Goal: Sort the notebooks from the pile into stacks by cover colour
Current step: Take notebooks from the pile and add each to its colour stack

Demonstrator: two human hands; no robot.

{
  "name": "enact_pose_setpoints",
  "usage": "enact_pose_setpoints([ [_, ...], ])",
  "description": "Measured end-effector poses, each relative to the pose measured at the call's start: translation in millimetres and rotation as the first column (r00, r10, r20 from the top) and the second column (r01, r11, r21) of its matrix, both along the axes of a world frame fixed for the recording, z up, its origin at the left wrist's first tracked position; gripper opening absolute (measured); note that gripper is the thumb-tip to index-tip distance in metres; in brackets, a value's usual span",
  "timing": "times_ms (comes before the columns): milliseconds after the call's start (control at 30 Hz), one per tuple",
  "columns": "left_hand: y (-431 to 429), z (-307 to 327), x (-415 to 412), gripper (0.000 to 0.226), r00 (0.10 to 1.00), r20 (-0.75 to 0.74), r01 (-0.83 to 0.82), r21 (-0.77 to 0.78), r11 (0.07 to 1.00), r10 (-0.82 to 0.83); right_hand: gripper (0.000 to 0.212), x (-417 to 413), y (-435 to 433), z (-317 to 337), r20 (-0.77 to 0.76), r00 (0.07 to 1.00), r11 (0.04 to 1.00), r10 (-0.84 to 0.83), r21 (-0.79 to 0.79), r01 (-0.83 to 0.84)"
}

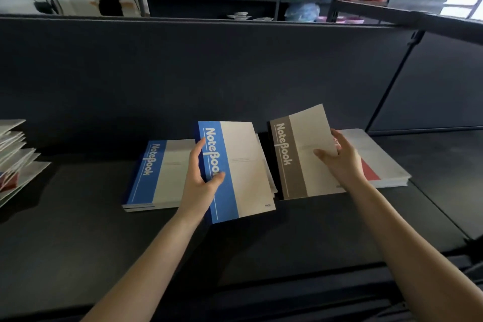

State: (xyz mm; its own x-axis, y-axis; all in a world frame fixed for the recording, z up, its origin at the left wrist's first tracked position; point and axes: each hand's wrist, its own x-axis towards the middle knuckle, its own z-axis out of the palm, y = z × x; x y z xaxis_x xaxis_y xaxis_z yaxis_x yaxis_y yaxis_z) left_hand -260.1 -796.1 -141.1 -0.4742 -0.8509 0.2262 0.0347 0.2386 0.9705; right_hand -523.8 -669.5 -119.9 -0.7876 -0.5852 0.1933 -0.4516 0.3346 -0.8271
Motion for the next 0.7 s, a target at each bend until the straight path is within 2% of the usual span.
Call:
enact_pose_setpoints([
  [167, 3.1, -1.7, -3.8, 0.065, 1.0, 0.025, 0.008, 0.053, 0.999, -0.009, 0.054, -25.9, -2.6, -8.3, -0.039, 0.998, 0.995, -0.042, 0.093, 0.045],
  [333, 2.5, 0.4, -2.7, 0.063, 0.999, 0.054, 0.0, 0.067, 0.998, -0.004, 0.059, -31.9, -20.0, -15.2, -0.257, 0.965, 0.956, -0.047, 0.267, 0.118],
  [467, 0.2, 1.6, -0.3, 0.059, 0.997, 0.069, -0.02, 0.08, 0.997, 0.015, 0.062, -30.4, -30.8, -24.3, -0.308, 0.951, 0.928, -0.017, 0.349, 0.13],
  [600, -1.0, 1.2, 2.1, 0.057, 0.996, 0.084, -0.037, 0.072, 0.997, 0.031, 0.059, -32.7, -32.6, -29.4, -0.323, 0.947, 0.915, -0.006, 0.379, 0.135],
  [700, 0.0, -0.7, 3.3, 0.058, 0.997, 0.076, -0.032, 0.077, 0.997, 0.026, 0.058, -28.9, -34.6, -25.1, -0.355, 0.935, 0.929, 0.003, 0.346, 0.129],
])
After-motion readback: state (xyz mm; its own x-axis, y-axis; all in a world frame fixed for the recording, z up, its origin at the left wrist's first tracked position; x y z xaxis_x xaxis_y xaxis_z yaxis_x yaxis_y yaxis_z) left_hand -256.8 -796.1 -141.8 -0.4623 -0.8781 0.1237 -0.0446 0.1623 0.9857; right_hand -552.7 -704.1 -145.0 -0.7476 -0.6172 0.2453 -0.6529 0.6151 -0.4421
